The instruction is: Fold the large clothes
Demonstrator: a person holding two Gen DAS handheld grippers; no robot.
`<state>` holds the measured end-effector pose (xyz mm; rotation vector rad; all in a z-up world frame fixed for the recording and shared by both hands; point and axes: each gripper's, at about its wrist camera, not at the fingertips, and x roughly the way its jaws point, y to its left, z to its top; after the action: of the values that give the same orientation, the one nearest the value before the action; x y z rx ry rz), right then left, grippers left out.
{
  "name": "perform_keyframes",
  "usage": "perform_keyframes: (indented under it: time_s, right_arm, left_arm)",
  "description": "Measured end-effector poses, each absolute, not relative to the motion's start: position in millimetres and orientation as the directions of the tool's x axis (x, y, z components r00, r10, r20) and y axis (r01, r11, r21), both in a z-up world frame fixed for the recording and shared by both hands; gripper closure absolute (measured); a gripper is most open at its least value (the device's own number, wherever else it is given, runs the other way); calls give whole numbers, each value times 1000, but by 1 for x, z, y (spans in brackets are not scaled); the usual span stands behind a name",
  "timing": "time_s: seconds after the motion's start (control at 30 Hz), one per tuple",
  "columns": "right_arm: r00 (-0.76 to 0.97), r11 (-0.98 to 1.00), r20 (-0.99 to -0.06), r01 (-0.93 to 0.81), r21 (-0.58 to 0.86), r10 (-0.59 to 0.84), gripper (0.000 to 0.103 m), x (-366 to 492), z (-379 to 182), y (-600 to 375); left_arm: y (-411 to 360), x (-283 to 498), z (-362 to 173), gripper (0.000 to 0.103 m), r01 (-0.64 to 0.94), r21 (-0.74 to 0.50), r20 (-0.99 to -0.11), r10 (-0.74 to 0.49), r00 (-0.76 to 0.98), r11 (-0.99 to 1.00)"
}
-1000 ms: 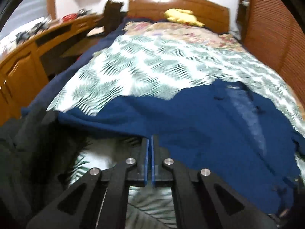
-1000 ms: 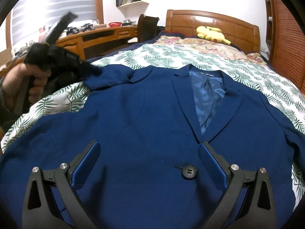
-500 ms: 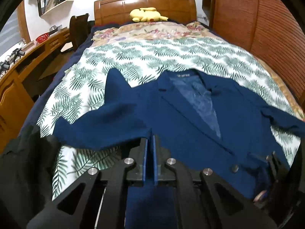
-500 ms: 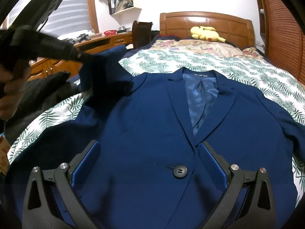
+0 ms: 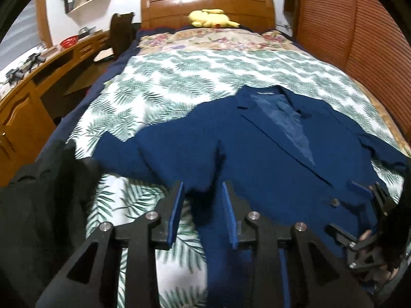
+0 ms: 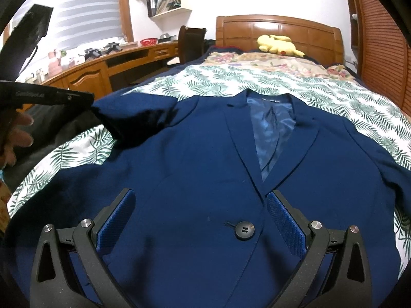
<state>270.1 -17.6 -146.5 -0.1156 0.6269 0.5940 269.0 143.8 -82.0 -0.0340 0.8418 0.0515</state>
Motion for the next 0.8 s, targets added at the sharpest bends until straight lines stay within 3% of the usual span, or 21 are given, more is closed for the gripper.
perform_keyframes:
  time_s: [0.43, 0.8]
  right_arm:
    - [639, 824, -596, -562, 70, 486, 0, 270, -150, -14]
    - [623, 817, -609, -572, 75, 492, 0, 273, -153, -11]
  left_arm:
    - [223, 335, -133, 69, -249, 2, -780, 157, 606, 969]
    - [259, 356, -177, 69, -344, -13, -832, 181, 524, 939]
